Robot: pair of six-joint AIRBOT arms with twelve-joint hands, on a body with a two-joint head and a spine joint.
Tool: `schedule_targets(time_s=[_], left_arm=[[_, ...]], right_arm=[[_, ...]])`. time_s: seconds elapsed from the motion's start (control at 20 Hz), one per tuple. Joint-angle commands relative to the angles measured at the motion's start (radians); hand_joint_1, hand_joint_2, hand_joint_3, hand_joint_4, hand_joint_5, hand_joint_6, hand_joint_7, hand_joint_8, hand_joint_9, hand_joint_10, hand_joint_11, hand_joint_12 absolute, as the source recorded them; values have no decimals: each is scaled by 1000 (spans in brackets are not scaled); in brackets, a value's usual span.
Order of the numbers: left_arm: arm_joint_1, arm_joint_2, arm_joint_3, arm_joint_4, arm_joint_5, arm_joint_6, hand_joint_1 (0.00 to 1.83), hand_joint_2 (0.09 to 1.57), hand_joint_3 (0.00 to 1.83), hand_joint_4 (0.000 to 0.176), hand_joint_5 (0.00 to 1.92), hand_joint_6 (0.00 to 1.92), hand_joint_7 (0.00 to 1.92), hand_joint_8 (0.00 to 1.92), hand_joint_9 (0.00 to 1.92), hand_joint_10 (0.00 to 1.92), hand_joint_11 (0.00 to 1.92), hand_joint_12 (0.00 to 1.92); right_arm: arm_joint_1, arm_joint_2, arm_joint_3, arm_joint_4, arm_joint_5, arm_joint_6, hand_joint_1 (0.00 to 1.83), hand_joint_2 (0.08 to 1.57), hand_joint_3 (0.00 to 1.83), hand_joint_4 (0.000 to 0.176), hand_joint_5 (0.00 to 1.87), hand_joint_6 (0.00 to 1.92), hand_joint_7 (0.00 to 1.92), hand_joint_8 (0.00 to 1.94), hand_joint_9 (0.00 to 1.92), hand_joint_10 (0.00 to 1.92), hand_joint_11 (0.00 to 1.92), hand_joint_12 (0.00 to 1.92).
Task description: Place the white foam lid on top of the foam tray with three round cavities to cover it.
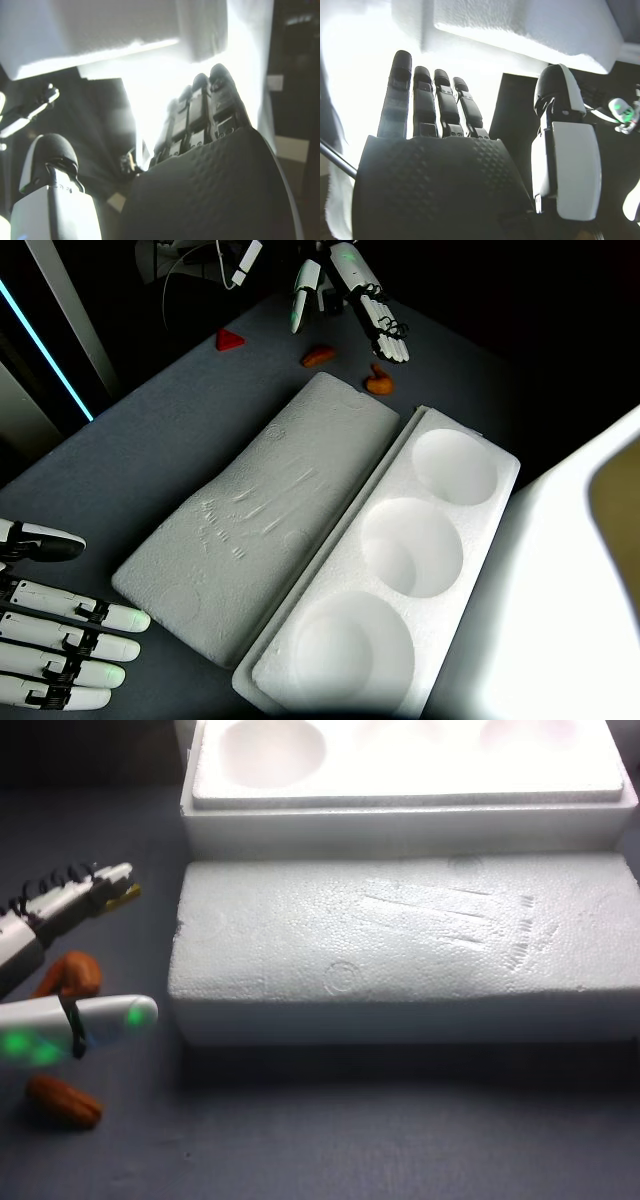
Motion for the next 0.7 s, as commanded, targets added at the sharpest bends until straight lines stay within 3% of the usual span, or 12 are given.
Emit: schedule_targets(time_s=[0.0,0.65], left_arm=[[-7,-7,9,-3,-118,-7,390,985,0,0,0,0,0,0,0,0,0,0],[-31,-91,65,-46,-7,16,431,980,0,0,0,0,0,0,0,0,0,0]], right_arm=[[-1,4,5,12,122,-1,509,1125,0,0,0,0,0,0,0,0,0,0],[-2,-73,65,76,50,-1,594,1155,2,0,0,0,0,0,0,0,0,0]])
